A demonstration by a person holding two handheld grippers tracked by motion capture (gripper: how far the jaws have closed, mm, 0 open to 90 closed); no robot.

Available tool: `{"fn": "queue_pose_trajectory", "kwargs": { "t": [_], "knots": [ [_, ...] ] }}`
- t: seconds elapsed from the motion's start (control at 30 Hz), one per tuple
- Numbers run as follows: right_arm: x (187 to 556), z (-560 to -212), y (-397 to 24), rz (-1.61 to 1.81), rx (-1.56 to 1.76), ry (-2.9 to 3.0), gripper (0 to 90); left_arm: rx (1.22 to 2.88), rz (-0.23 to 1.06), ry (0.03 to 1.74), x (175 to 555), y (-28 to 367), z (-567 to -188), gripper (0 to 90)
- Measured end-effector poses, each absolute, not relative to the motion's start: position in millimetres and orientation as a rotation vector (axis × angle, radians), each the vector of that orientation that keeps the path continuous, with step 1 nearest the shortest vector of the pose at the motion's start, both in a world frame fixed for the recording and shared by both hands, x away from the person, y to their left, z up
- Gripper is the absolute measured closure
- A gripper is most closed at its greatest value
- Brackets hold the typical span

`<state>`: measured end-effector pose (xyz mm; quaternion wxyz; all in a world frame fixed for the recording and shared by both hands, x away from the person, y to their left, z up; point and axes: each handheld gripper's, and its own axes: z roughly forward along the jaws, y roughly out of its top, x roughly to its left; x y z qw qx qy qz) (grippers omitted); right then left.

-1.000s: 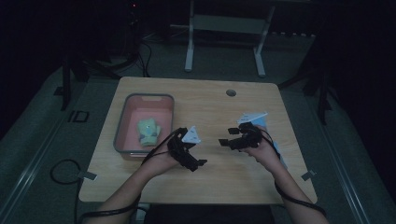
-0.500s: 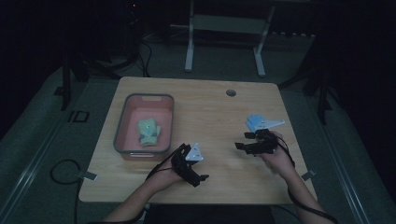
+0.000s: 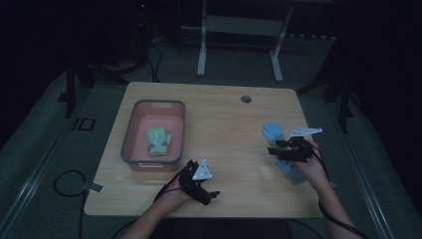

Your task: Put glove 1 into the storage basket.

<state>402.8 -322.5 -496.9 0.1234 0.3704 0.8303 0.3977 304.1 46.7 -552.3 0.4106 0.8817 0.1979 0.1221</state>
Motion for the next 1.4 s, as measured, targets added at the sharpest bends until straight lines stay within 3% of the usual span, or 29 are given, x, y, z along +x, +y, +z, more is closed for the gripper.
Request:
{"fn": "queue_pose_trajectory", "kwargs": {
  "t": [0.5, 0.97, 1.07, 1.2, 1.4],
  "knots": [
    [458, -512, -346, 0.947, 1.335, 2.252, 47.8, 2.188, 0.335, 0.54, 306, 51, -552, 2.1],
    [490, -540, -336, 0.836, 1.271, 2.316, 58.5, 2.182, 0.341, 0.535, 306, 53, -553, 2.1],
    [488, -541, -336, 0.847, 1.316, 2.296, 63.5, 2.183, 0.344, 0.531, 305, 53, -553, 2.1],
    [485, -542, -333, 0.858, 1.379, 2.257, 79.3, 2.187, 0.351, 0.529, 305, 53, -554, 2.1],
    [479, -539, -331, 0.879, 1.442, 2.195, 86.4, 2.186, 0.369, 0.524, 304, 53, -554, 2.0]
  ]
}}
